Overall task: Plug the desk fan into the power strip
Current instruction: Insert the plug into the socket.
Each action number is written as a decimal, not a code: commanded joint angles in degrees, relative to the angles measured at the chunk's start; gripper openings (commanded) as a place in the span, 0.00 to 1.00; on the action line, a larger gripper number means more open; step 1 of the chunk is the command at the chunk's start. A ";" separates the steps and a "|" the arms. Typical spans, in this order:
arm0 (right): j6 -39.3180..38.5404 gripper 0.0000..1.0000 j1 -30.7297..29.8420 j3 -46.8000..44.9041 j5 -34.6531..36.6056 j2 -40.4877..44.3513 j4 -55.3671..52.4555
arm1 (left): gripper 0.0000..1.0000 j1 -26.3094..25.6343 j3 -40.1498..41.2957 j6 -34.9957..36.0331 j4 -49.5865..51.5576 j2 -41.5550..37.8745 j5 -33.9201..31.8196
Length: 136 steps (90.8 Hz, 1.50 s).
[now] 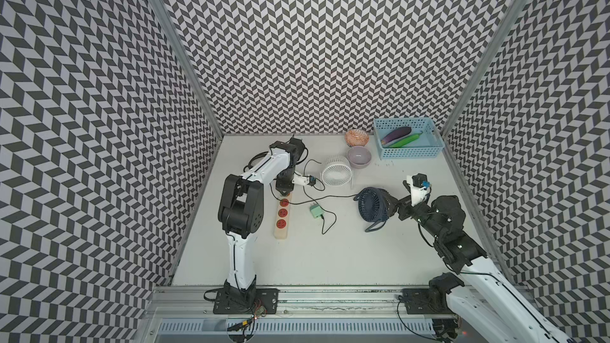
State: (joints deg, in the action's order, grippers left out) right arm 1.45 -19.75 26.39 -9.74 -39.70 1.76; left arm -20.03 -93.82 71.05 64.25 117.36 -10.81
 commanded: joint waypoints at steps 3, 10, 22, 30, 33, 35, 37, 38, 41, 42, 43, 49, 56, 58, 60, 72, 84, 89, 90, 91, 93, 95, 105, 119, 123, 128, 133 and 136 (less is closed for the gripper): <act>-0.47 1.00 -0.47 -0.60 0.23 0.56 2.83 | 0.00 -0.62 8.59 -2.83 -15.30 9.03 14.65; -0.44 1.00 -0.55 -0.64 -0.12 0.71 3.36 | 0.00 -0.86 8.12 -3.14 -16.44 8.76 15.55; -0.68 1.00 -0.56 -0.25 0.57 1.00 2.20 | 0.09 -1.66 6.52 -3.86 -16.84 8.73 15.06; -0.94 1.00 -0.64 -0.66 0.91 1.77 2.09 | 0.17 -1.57 6.14 -4.09 -17.33 7.25 15.02; -0.93 1.00 -0.64 -0.72 0.71 1.89 2.44 | 0.20 -1.50 6.30 -3.97 -17.76 6.73 15.15; -0.93 1.00 -0.69 -0.68 0.60 1.91 2.59 | 0.22 -1.41 6.33 -3.85 -18.04 6.45 15.30; -0.93 1.00 -0.68 -0.58 0.55 1.89 2.71 | 0.23 -1.41 6.34 -3.75 -18.27 6.16 15.51; -0.97 1.00 -0.66 -0.52 0.58 1.85 2.72 | 0.24 -1.37 6.35 -3.74 -18.32 6.06 15.53; -0.98 1.00 -0.64 -0.35 0.59 1.63 2.58 | 0.26 -1.31 6.26 -3.75 -18.34 5.85 15.62; -0.95 1.00 -0.64 -0.32 0.55 1.59 2.56 | 0.27 -1.32 6.14 -3.82 -18.18 5.81 15.54; -0.94 1.00 -0.64 -0.26 0.57 1.53 2.47 | 0.27 -1.32 5.99 -3.90 -17.97 5.79 15.46; -0.93 1.00 -0.72 -0.43 0.64 1.49 2.18 | 0.31 -1.33 5.09 -4.24 -16.63 5.35 15.87; -0.89 1.00 -0.81 -0.64 0.30 1.78 2.65 | 0.36 -1.12 4.70 -3.54 -15.55 3.94 17.26; -0.85 1.00 -0.82 -0.64 0.22 1.79 2.77 | 0.38 -1.08 4.72 -3.30 -15.42 3.47 17.58; -0.84 1.00 -0.82 -0.57 0.17 1.75 2.82 | 0.40 -1.00 4.71 -3.16 -15.35 3.09 17.73; -1.10 1.00 -0.82 -0.41 1.01 2.08 1.76 | 0.46 -0.68 -0.13 -3.87 -10.92 3.29 16.29; -1.14 1.00 -0.91 -0.60 0.60 2.28 2.56 | 0.50 -0.27 -3.77 -3.60 -7.62 2.75 18.23; -1.13 0.99 -0.91 -0.27 0.66 2.02 2.35 | 0.52 -0.29 -4.21 -3.66 -7.24 2.29 18.53; -1.16 0.99 -0.91 -0.23 0.76 2.01 2.18 | 0.52 -0.33 -4.37 -3.69 -7.05 2.23 18.53; -1.17 1.00 -0.91 -0.22 0.85 1.96 2.06 | 0.52 -0.34 -4.58 -3.75 -6.86 2.11 18.49; -1.16 1.00 -0.91 -0.20 0.95 1.92 1.85 | 0.53 -0.42 -4.96 -3.99 -6.53 2.02 18.46; -1.18 1.00 -0.91 -0.25 1.01 1.98 1.71 | 0.53 -0.44 -5.49 -4.25 -6.05 1.89 18.50; -1.28 1.00 -0.91 -0.58 0.81 2.59 2.12 | 0.54 -0.36 -6.89 -4.58 -4.68 0.26 20.06; -1.25 0.99 -0.90 -0.37 1.08 2.32 1.64 | 0.55 -0.04 -7.52 -6.50 -6.15 -4.08 21.41; -1.20 1.00 -0.91 -0.42 0.93 2.35 1.72 | 0.55 0.13 -7.68 -7.30 -6.84 -5.68 22.05; -0.91 1.00 -0.94 -0.40 0.98 2.51 2.13 | 0.66 0.44 -7.31 -8.66 -8.33 -8.06 22.95; -0.65 1.00 -0.98 -0.22 1.23 2.62 2.18 | 0.70 0.79 -6.65 -10.73 -10.65 -10.06 24.06; -0.58 1.00 -0.94 -0.08 1.71 2.69 1.98 | 0.71 1.11 -6.50 -11.82 -11.43 -11.27 25.26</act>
State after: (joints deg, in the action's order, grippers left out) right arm 0.47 -20.14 26.09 -9.28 -38.00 1.72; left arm -19.79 -99.26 63.31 56.71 111.57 9.89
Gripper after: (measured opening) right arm 0.993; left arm 0.692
